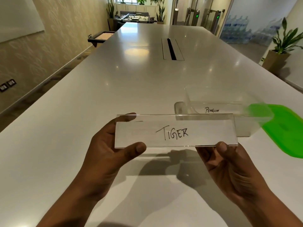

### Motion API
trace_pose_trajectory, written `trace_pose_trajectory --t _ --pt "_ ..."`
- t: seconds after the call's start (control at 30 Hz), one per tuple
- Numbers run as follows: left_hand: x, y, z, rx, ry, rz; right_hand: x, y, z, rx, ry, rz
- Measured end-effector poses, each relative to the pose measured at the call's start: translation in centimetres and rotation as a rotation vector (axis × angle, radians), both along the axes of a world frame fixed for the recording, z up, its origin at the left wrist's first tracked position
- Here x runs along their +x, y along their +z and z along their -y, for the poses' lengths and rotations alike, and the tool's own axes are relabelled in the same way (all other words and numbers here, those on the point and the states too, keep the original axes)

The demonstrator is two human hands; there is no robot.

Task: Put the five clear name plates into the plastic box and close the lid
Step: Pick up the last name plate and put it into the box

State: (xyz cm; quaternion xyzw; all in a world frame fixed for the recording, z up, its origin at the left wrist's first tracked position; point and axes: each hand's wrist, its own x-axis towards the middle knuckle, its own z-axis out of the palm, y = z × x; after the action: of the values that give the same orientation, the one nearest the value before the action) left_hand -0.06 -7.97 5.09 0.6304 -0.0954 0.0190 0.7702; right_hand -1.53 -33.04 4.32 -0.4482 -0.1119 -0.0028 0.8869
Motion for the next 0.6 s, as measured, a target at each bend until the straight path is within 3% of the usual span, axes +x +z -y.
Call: trace_pose_trajectory --t 0.6 --pt "-0.2 0.3 0.8 -0.042 -0.021 0.005 -0.7 -0.8 1.1 -0.063 -0.065 -0.06"
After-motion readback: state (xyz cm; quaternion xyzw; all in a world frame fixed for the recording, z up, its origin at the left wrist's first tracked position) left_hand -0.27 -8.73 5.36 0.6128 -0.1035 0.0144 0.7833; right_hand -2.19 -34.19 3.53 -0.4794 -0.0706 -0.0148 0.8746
